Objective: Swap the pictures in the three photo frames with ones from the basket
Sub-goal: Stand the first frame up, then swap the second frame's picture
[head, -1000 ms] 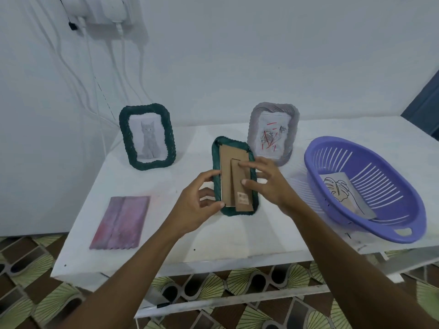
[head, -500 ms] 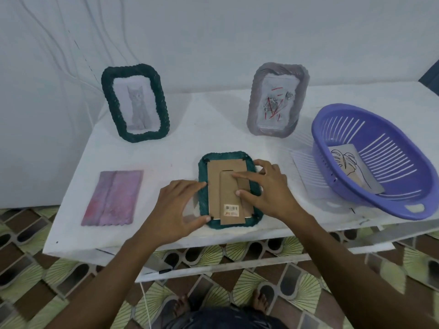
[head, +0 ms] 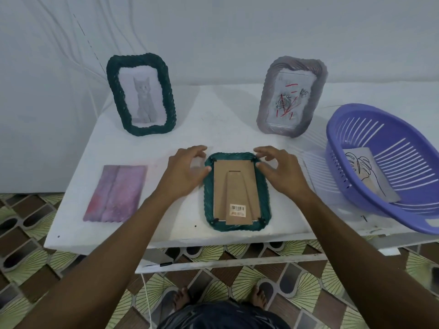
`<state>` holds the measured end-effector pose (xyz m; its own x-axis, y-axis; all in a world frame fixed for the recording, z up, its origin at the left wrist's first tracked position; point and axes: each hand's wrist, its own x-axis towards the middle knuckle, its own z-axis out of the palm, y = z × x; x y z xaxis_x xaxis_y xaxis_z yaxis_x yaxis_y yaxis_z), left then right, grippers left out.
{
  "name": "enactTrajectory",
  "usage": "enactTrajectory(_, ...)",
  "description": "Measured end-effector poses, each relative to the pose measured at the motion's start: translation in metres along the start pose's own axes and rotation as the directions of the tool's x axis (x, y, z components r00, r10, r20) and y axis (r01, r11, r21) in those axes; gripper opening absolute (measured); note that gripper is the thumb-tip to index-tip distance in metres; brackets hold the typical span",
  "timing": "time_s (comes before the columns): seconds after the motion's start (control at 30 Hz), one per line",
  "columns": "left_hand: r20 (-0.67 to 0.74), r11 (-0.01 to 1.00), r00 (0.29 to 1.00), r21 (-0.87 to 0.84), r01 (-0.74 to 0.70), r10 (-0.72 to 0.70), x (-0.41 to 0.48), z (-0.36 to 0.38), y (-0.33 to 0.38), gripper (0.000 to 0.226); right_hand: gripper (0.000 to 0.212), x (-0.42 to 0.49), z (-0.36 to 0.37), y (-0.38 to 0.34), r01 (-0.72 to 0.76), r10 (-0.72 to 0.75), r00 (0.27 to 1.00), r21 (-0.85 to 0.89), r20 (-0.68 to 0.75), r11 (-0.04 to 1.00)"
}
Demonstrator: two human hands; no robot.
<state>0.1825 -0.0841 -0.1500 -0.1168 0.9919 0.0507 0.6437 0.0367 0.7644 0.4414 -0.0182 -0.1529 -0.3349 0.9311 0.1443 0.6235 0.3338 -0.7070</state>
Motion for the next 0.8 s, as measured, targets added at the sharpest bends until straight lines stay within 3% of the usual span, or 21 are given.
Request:
enactTrajectory(0.17, -0.049, 0.996, 0.999, -0.087, -0.026, 0.022, 0.020, 0.007, 0.001, 0.040, 0.030, 0.017, 0.002, 0.004, -0.011, 0.011, 1.000, 0.069, 0.001, 0.998)
enactTrajectory(0.8, -0.179, 0.991, 0.978, -0.050, -0.122, 0.111, 0.043, 0.019, -0.005, 0.041, 0.025, 0.036, 0.016, 0.000, -0.014, 0.018, 0.995, 0.048, -0.098, 0.999)
